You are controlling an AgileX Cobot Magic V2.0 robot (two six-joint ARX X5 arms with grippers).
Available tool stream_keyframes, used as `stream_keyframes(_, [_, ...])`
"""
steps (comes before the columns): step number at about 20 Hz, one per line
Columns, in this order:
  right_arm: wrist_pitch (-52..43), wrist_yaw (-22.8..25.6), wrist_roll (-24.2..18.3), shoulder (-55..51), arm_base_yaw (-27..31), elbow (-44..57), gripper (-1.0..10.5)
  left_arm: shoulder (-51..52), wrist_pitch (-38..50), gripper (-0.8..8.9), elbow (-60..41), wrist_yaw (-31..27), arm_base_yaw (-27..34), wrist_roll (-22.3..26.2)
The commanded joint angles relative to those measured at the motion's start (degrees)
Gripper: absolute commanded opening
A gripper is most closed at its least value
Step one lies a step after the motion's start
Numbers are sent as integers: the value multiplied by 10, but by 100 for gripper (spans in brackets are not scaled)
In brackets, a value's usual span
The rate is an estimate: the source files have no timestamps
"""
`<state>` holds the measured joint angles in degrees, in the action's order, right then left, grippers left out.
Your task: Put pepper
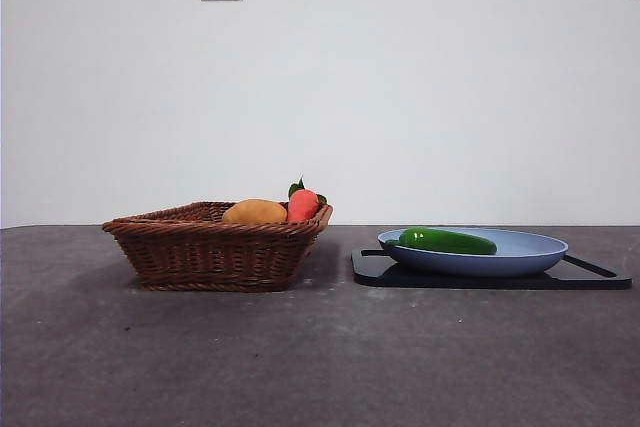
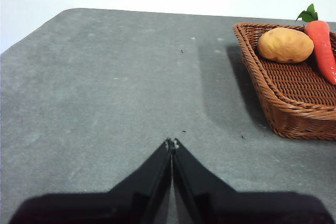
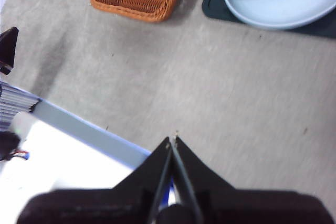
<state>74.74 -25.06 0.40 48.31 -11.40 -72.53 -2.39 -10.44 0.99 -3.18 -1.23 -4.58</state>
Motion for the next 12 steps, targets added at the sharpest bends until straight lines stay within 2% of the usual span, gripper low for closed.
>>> stream_keyframes(1, [-45, 1, -54, -21, 16, -6, 11, 2, 6, 8, -6, 3, 2, -3])
stream_keyframes(5, [-256, -4, -37, -113, 65, 66, 11, 2, 13, 8, -6, 3, 2, -3])
stream_keyframes(9, [-490, 5, -35, -214, 87, 243, 11, 2, 20, 8, -6, 3, 2, -3])
stream_keyframes(12, [-616, 42, -28, -283, 88, 382, 11, 2, 20, 8, -6, 3, 2, -3])
